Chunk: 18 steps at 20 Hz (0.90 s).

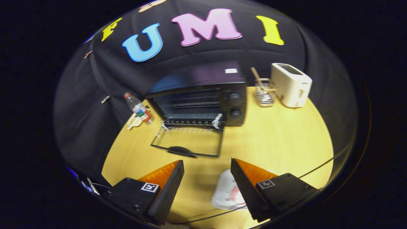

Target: Open the toaster oven, put the food inside, and close the toaster oven door.

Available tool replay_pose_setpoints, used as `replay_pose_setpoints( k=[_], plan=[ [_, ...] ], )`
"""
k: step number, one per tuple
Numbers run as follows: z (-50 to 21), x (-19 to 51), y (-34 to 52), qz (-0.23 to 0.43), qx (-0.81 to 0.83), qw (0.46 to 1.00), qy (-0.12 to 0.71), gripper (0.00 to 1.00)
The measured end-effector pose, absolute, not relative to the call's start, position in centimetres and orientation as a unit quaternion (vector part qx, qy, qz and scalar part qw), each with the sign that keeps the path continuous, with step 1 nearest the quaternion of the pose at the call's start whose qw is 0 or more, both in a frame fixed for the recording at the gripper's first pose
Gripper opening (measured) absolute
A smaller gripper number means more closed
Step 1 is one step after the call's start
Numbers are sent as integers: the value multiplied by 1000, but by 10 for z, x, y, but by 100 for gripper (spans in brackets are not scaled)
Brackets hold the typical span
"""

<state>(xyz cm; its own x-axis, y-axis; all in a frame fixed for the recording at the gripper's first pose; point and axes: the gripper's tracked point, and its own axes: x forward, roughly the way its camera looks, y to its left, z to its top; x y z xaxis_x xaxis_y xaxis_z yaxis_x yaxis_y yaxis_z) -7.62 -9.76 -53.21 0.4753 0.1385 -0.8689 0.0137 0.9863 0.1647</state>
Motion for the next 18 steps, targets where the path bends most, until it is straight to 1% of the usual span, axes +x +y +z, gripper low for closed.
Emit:
replay_pose_setpoints(
  k=[2,4,7,9,10,11,14,16,18],
  plan=[
    [-526,-95,-151,-5,55,856,515,96],
    [-530,-120,-190,-47,66,843,531,96],
    [-546,-143,-210,-73,102,826,549,96],
    [-568,-155,-217,-77,107,814,566,96],
    [-580,-157,-219,-74,104,809,574,83],
    [-589,-161,-219,-71,100,801,586,80],
    [-621,-162,-215,-58,92,783,612,81],
    [-636,-163,-222,-56,61,774,628,72],
    [-648,-169,-221,-53,52,762,643,71]
  ],
)
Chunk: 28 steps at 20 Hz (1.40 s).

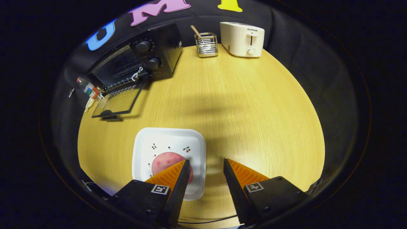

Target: Open the toaster oven, put the food inside, and close the toaster oven door.

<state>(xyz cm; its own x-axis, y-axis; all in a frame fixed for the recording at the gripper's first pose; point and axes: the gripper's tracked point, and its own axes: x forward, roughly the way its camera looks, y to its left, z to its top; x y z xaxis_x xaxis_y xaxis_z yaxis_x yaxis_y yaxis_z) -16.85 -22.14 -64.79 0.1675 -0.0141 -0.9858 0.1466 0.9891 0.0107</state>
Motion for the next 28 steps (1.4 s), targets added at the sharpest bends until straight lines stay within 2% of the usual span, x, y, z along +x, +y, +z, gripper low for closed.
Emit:
replay_pose_setpoints(
  k=[1,2,4,9,10,11,12,19,23,24,28],
  plan=[
    [-653,-170,-219,-51,52,756,651,67],
    [-657,-171,-219,-53,51,752,655,55],
    [-658,-172,-220,-54,48,745,664,43],
    [-664,-171,-218,-57,54,718,691,43],
    [-693,-172,-219,-68,55,714,695,33],
    [-661,-171,-216,-65,58,709,699,24],
    [-664,-170,-217,-67,60,708,701,14],
    [-663,-172,-217,-15,62,701,710,17],
    [-670,-170,-219,10,114,676,728,15],
    [-657,-174,-219,6,143,668,731,5],
    [-663,-169,-219,12,216,649,729,5]
  ],
)
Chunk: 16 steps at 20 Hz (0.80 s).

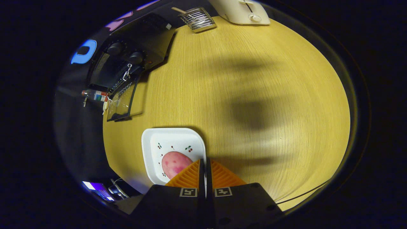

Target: Open the toaster oven, put the food inside, and close the toaster oven door.

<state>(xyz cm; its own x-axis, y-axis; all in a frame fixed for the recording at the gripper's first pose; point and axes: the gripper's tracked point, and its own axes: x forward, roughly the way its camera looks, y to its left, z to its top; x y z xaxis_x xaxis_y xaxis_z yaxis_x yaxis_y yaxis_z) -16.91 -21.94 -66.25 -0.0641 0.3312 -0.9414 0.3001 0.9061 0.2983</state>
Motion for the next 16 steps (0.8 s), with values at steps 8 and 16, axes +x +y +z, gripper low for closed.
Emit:
replay_pose_setpoints(
  k=[8,16],
  plan=[
    [-655,-181,-203,33,351,598,720,5],
    [-606,-168,-176,-5,471,601,645,5]
  ],
)
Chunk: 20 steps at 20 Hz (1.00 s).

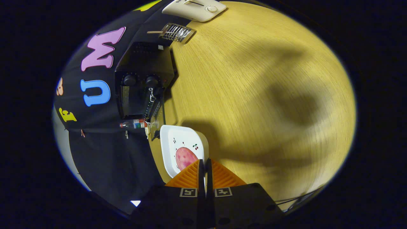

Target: Open the toaster oven, put the food inside, and close the toaster oven door.

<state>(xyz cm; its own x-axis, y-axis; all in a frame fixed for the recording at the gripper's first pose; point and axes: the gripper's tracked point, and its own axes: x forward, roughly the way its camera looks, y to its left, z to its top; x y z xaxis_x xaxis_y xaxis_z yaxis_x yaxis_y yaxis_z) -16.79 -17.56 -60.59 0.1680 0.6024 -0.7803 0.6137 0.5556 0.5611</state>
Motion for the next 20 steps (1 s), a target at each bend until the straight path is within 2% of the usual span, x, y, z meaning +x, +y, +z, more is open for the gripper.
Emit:
replay_pose_setpoints(
  k=[8,11,16,20],
  plan=[
    [-580,-106,-76,-98,562,602,559,5],
    [-592,-75,-42,-140,569,610,532,5],
    [-617,-18,8,-206,616,589,481,5],
    [-633,24,17,-250,621,598,440,5]
  ],
)
